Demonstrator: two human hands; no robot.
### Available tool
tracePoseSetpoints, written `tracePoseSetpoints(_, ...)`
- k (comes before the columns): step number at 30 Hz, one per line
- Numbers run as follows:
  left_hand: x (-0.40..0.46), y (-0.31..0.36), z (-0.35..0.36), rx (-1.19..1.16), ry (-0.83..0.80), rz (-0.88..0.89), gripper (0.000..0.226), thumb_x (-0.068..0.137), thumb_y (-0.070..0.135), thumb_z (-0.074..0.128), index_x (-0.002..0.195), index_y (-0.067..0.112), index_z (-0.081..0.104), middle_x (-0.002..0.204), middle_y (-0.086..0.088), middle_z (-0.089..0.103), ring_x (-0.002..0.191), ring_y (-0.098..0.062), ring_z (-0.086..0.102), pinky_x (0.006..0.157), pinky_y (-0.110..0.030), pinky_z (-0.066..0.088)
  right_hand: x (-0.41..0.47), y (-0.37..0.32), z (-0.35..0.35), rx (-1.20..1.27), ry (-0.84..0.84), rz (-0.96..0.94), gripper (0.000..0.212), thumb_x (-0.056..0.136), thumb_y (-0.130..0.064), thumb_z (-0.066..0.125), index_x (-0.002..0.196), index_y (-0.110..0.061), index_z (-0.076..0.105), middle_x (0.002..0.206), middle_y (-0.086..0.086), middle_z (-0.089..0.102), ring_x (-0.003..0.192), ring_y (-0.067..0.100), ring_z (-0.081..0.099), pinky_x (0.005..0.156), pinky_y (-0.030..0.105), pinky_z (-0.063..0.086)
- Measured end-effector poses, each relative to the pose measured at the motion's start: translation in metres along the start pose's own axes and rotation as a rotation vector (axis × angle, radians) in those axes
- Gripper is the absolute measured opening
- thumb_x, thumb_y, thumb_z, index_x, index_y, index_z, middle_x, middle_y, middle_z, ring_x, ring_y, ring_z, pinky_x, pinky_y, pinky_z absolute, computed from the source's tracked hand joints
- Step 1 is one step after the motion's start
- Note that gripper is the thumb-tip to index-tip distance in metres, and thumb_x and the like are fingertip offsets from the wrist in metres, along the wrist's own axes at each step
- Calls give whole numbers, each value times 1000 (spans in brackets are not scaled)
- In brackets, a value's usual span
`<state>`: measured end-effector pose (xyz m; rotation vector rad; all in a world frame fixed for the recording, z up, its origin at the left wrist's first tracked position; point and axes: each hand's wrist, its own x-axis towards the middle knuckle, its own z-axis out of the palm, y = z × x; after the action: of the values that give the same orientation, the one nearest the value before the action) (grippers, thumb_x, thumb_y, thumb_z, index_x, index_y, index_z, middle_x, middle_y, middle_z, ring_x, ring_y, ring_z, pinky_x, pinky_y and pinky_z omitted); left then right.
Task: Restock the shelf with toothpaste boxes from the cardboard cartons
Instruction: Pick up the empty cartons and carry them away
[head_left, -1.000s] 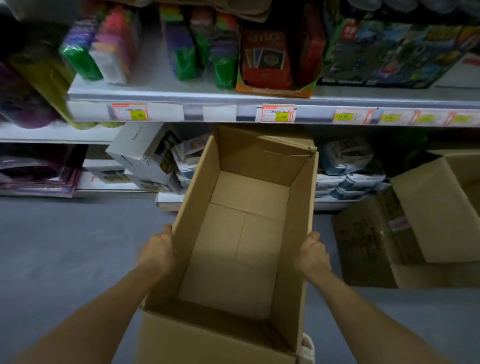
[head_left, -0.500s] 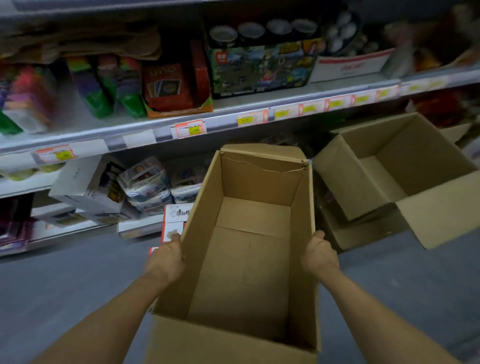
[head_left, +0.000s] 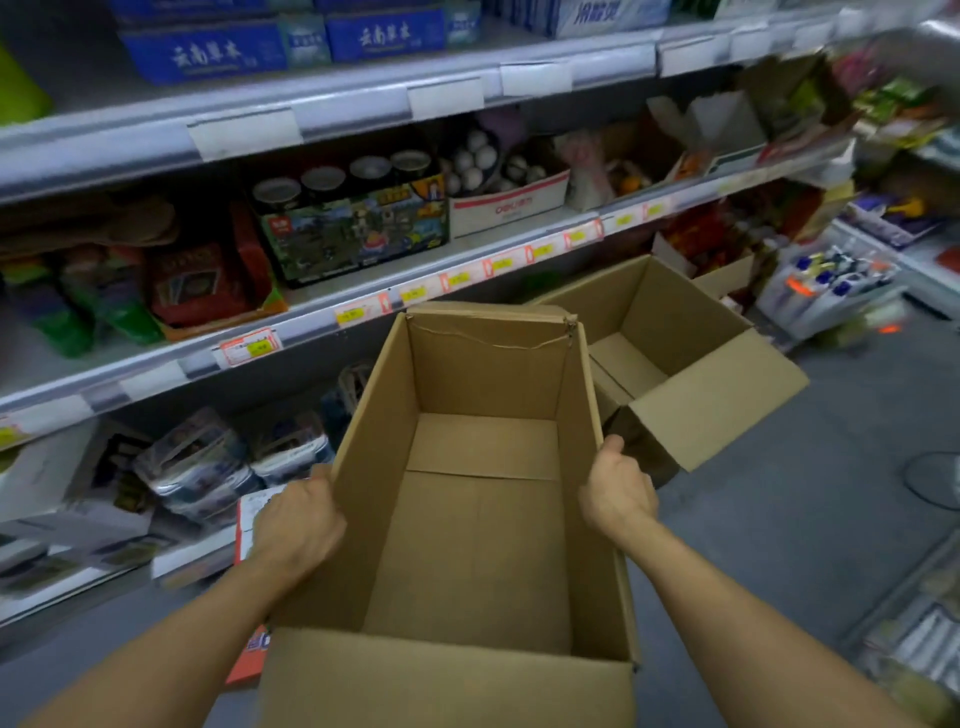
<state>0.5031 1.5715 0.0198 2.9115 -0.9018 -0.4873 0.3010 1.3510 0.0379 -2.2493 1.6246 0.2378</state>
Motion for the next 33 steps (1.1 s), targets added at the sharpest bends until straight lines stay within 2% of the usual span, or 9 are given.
tracePoseSetpoints(3,-3,15,-17,-14,55,11,28,91,18,43,119,13,41,107,-13,61,96,-30,60,82,-40,51,1,7,-23,28,40,-6,34,95,-3,34,129,-6,31,123,18,57,112,34,54,84,36,43)
tracePoseSetpoints(8,-10,46,-52,-2,116,24,20,91,24,45,110,17,43,102,-9,62,92,-28,62,82,-41,52,4,21,-60,53,88,-14,35,97,-8,38,131,-6,31,122,17,57,108,31,58,70,30,38)
tracePoseSetpoints(12,-17,75,-84,-5,171,27,12,92,22,45,104,18,44,97,-5,59,91,-27,61,80,-38,51,3,31,-91,105,131,-36,37,97,-10,41,132,-5,31,122,16,57,107,29,57,68,30,38)
tracePoseSetpoints(16,-22,111,-102,-2,211,53,11,94,22,45,103,17,42,95,-4,57,91,-26,61,76,-37,48,6,50,-120,138,197,-30,36,96,-10,44,130,-6,33,119,16,57,96,27,57,65,30,38)
tracePoseSetpoints(19,-15,141,-103,-35,212,99,10,94,23,44,103,19,41,94,-2,58,86,-23,62,78,-38,53,14,73,-136,155,237,6,36,94,-11,46,128,-5,33,121,18,56,103,30,57,68,33,41)
tracePoseSetpoints(22,-5,177,-101,-49,204,160,11,93,22,44,103,19,42,95,-4,60,85,-24,62,80,-41,54,27,101,-149,173,274,64,38,94,-11,49,128,-5,34,123,19,54,109,34,56,80,39,47)
tracePoseSetpoints(25,10,223,-98,-48,191,233,12,94,22,44,105,19,42,94,-4,60,85,-23,62,80,-41,53,46,133,-164,182,284,137,39,94,-11,48,130,-4,34,127,19,53,114,35,53,86,39,45)
tracePoseSetpoints(30,40,314,-91,-29,189,361,16,94,22,44,109,17,43,90,-1,54,79,-19,56,71,-34,48,90,193,-189,203,305,275,34,94,-10,46,126,-5,35,127,20,52,116,38,50,87,40,43)
tracePoseSetpoints(33,69,376,-89,-26,168,441,22,94,21,45,115,15,44,91,-1,55,80,-19,57,71,-35,50,126,229,-207,210,318,348,33,94,-7,44,126,-5,36,125,20,53,114,38,51,87,41,44)
